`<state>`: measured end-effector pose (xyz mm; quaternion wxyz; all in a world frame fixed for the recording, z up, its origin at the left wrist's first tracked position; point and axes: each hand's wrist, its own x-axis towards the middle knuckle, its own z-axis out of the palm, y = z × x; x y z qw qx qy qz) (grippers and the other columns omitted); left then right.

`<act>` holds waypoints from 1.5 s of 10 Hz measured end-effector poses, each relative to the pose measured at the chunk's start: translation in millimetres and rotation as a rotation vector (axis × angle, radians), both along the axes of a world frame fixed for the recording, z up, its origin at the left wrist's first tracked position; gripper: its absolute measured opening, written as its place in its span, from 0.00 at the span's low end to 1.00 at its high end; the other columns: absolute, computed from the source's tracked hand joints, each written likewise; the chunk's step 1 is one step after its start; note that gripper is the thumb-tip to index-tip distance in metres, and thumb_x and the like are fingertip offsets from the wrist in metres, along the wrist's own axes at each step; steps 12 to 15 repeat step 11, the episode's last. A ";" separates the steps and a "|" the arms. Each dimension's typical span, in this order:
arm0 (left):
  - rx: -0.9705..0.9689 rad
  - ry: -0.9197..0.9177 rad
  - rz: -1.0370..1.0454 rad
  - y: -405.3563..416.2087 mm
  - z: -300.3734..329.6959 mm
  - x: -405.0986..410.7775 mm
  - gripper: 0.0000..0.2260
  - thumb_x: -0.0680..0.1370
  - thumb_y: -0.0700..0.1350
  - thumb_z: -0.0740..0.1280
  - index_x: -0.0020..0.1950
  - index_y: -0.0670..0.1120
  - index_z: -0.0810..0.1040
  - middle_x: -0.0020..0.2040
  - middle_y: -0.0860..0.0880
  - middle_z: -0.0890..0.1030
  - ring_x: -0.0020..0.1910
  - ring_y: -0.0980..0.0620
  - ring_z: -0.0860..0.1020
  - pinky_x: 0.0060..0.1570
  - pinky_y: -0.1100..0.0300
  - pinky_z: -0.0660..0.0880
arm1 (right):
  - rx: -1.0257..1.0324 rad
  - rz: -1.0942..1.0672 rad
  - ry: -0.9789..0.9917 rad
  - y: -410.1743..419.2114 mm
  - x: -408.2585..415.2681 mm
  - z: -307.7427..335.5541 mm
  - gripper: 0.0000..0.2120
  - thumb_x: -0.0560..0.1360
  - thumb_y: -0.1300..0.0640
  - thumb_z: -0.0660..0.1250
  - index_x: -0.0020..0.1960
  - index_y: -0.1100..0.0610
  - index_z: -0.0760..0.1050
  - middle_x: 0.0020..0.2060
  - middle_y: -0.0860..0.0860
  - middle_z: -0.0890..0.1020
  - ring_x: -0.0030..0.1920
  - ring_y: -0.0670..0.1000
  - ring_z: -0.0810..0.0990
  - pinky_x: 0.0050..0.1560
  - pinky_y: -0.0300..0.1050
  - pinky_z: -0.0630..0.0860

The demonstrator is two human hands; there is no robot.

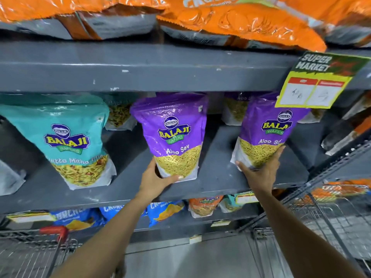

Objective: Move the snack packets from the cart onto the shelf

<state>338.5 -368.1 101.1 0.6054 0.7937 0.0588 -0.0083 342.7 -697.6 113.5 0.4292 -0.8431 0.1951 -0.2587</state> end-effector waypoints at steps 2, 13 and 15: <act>-0.047 0.014 -0.009 3.3 1.6 -1.8 0.37 0.55 0.56 0.83 0.61 0.58 0.74 0.54 0.61 0.83 0.52 0.60 0.82 0.52 0.59 0.78 | -0.033 0.031 0.004 -5.6 -3.1 -0.7 0.68 0.57 0.38 0.82 0.81 0.47 0.38 0.77 0.59 0.62 0.76 0.61 0.62 0.70 0.62 0.67; -0.173 -0.035 -0.018 12.2 -0.6 -11.1 0.50 0.59 0.57 0.82 0.73 0.59 0.58 0.72 0.55 0.71 0.69 0.58 0.72 0.67 0.56 0.70 | -0.064 -0.043 -0.073 -1.5 -22.8 -10.4 0.64 0.62 0.42 0.81 0.81 0.55 0.41 0.78 0.61 0.57 0.79 0.60 0.56 0.76 0.62 0.61; -0.173 -0.035 -0.018 12.2 -0.6 -11.1 0.50 0.59 0.57 0.82 0.73 0.59 0.58 0.72 0.55 0.71 0.69 0.58 0.72 0.67 0.56 0.70 | -0.064 -0.043 -0.073 -1.5 -22.8 -10.4 0.64 0.62 0.42 0.81 0.81 0.55 0.41 0.78 0.61 0.57 0.79 0.60 0.56 0.76 0.62 0.61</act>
